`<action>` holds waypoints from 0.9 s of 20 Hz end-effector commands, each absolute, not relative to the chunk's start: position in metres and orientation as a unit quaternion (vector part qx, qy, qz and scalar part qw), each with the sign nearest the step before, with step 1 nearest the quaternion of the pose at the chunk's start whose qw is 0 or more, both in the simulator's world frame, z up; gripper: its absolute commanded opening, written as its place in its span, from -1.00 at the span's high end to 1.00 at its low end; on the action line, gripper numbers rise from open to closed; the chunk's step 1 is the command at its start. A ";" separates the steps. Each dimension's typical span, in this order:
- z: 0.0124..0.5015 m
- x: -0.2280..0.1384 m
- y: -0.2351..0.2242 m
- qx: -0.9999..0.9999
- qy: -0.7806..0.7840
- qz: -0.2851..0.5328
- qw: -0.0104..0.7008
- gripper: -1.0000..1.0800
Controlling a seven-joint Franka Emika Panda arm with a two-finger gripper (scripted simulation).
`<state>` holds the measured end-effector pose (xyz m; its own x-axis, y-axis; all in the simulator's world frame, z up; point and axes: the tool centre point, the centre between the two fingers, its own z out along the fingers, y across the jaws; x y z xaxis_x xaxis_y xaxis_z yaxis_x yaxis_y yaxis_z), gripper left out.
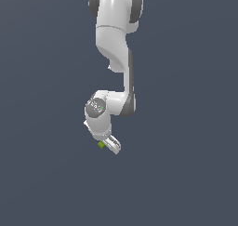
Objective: Pick up the object and move it to a goal position.
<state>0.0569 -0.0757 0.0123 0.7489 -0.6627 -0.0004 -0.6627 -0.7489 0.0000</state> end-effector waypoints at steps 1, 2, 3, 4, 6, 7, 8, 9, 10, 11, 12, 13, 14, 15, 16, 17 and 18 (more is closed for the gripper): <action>0.012 0.057 -0.076 -0.935 0.354 0.000 0.000 1.00; 0.012 0.057 -0.076 -0.935 0.354 0.000 0.000 1.00; 0.013 0.057 -0.076 -0.935 0.354 0.000 0.000 1.00; 0.013 0.056 -0.076 -0.935 0.354 0.000 0.000 1.00; 0.013 0.055 -0.075 -0.935 0.354 0.000 0.000 1.00; 0.014 0.054 -0.075 -0.935 0.354 0.000 0.000 1.00; 0.015 0.053 -0.075 -0.935 0.354 0.000 0.000 1.00; 0.015 0.051 -0.074 -0.935 0.354 0.000 0.000 1.00; 0.016 0.049 -0.074 -0.935 0.354 0.000 0.000 1.00; 0.017 0.047 -0.073 -0.935 0.354 0.000 0.000 1.00; 0.019 0.045 -0.072 -0.935 0.354 0.000 0.000 1.00; 0.020 0.042 -0.071 -0.935 0.354 0.000 0.000 1.00; 0.021 0.039 -0.071 -0.935 0.354 0.000 0.000 1.00; 0.023 0.036 -0.070 -0.935 0.354 0.000 0.000 1.00; 0.025 0.032 -0.069 -0.935 0.354 0.000 0.000 1.00; 0.027 0.028 -0.068 -0.935 0.354 0.000 0.000 1.00; 0.029 0.024 -0.066 -0.935 0.354 0.000 0.000 1.00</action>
